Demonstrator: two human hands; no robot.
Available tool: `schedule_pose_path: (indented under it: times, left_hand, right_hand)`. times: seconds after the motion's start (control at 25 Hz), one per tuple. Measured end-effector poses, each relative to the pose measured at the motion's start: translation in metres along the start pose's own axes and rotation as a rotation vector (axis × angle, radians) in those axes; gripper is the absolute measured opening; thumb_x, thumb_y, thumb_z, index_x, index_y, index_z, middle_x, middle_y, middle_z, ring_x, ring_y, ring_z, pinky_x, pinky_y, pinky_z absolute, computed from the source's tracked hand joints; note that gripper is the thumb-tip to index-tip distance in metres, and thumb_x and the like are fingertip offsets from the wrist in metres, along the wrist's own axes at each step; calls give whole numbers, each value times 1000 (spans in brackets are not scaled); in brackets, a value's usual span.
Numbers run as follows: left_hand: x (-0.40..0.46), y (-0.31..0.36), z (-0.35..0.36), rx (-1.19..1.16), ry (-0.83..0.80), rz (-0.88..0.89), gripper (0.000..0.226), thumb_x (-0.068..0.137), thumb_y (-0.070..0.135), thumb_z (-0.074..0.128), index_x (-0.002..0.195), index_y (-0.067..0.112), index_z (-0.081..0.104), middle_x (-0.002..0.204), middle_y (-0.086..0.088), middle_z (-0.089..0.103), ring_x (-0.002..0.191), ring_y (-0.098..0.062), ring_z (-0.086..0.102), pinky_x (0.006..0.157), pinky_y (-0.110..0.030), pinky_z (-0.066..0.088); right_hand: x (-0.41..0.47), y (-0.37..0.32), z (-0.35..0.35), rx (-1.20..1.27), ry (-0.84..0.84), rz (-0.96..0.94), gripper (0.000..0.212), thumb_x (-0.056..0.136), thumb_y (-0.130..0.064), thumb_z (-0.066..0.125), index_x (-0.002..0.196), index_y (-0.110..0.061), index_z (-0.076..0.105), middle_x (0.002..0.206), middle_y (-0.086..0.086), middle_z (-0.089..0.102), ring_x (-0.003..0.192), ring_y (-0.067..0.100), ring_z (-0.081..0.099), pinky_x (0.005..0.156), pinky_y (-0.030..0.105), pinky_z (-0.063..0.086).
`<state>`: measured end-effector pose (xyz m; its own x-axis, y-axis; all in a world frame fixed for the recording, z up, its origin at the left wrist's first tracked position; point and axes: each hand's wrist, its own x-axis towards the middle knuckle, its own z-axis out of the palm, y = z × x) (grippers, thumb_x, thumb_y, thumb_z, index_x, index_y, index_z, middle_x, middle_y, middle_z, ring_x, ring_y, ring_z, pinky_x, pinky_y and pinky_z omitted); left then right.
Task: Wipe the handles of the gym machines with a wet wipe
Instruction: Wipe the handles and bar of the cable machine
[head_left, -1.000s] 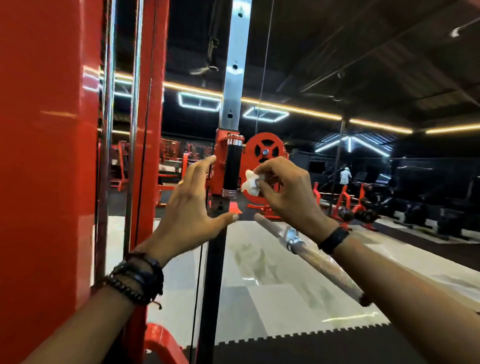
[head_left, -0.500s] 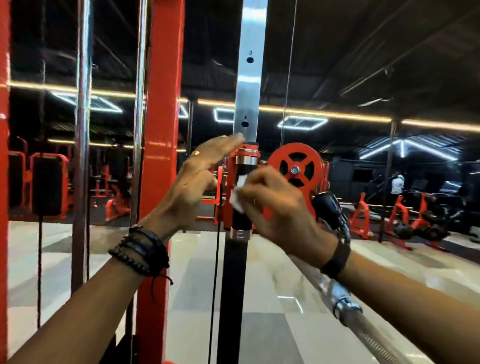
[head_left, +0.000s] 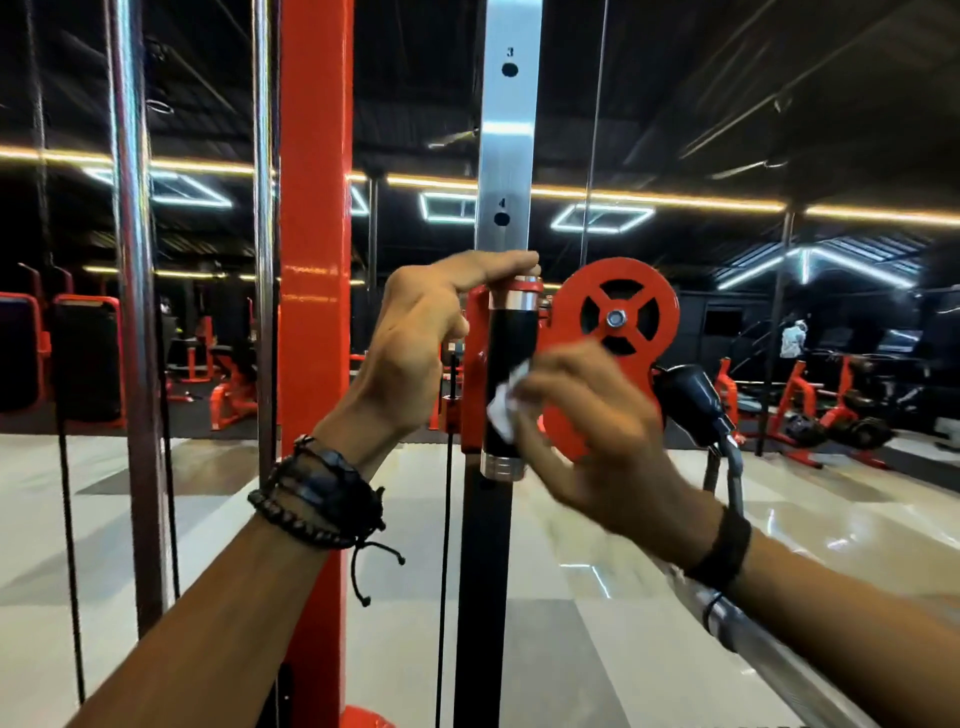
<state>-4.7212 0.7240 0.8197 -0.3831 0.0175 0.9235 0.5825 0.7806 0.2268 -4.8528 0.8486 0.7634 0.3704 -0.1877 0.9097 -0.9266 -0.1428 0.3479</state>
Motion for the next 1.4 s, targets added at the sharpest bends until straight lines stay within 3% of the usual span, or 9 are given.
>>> schedule_pose_path:
  times: [0.12, 0.2, 0.32, 0.48, 0.72, 0.96, 1.12, 1.28, 1.4]
  left_hand:
    - [0, -3, 4, 13, 31, 23, 59, 77, 13, 33, 123, -9, 61, 125, -18, 65, 124, -24, 57, 106, -39, 44]
    - [1, -3, 6, -3, 35, 27, 63, 74, 20, 34, 122, -9, 62, 123, -19, 66, 122, -25, 58, 105, -38, 44]
    - [0, -5, 7, -1, 68, 19, 60, 73, 8, 32, 122, -9, 62, 123, -19, 66, 122, -25, 58, 105, -43, 45]
    - [-2, -6, 9, 34, 79, 39, 60, 74, 11, 33, 123, -8, 62, 126, -17, 65, 125, -24, 56, 107, -42, 43]
    - [-3, -5, 10, 33, 81, 32, 58, 74, 4, 31, 122, -10, 62, 126, -18, 64, 124, -22, 57, 105, -34, 45]
    - [-2, -6, 9, 88, 65, 66, 60, 77, 18, 34, 122, -9, 62, 129, -16, 63, 128, -19, 55, 108, -34, 43]
    - [-4, -10, 9, 112, 45, 71, 65, 78, 24, 30, 125, -9, 60, 132, -18, 61, 129, -19, 54, 109, -29, 42]
    - [-1, -10, 4, 148, -1, 63, 68, 77, 27, 31, 131, -3, 58, 137, -15, 58, 134, -20, 50, 112, -44, 39]
    - [-1, -7, 5, 144, 7, 35, 70, 75, 31, 33, 130, -4, 58, 136, -17, 58, 133, -25, 49, 112, -48, 37]
  right_hand:
    - [-25, -9, 1, 67, -70, -28, 6, 84, 1, 70, 85, 7, 68, 86, 15, 63, 78, 27, 58, 71, 32, 48]
    - [7, 8, -2, 32, 43, 45, 6, 83, 4, 70, 88, 8, 67, 87, 16, 63, 79, 26, 59, 74, 27, 47]
    - [37, 17, 0, 119, 197, 196, 8, 87, 4, 67, 93, 5, 64, 93, 14, 63, 84, 21, 60, 75, 23, 49]
    - [-25, -14, 8, 439, 83, 541, 9, 88, 3, 66, 95, -2, 65, 91, 2, 64, 82, 9, 63, 74, 14, 48]
    - [29, 10, 9, 730, 209, 852, 17, 93, -1, 61, 109, -4, 67, 105, 8, 72, 98, 14, 69, 82, 24, 56]
    - [-7, -3, 19, 950, -6, 1025, 17, 90, 5, 61, 104, 3, 70, 95, 17, 74, 84, 21, 70, 73, 30, 56]
    - [21, 8, 15, 981, 72, 1071, 20, 89, 9, 58, 105, 4, 69, 84, 8, 74, 69, 13, 70, 60, 22, 54]
    - [31, 2, 11, 993, 227, 1168, 21, 86, 11, 60, 104, 4, 68, 91, 21, 73, 76, 32, 68, 71, 42, 57]
    - [53, 16, 8, 993, 421, 1164, 20, 85, 11, 64, 100, -1, 66, 88, 15, 70, 74, 24, 68, 67, 35, 60]
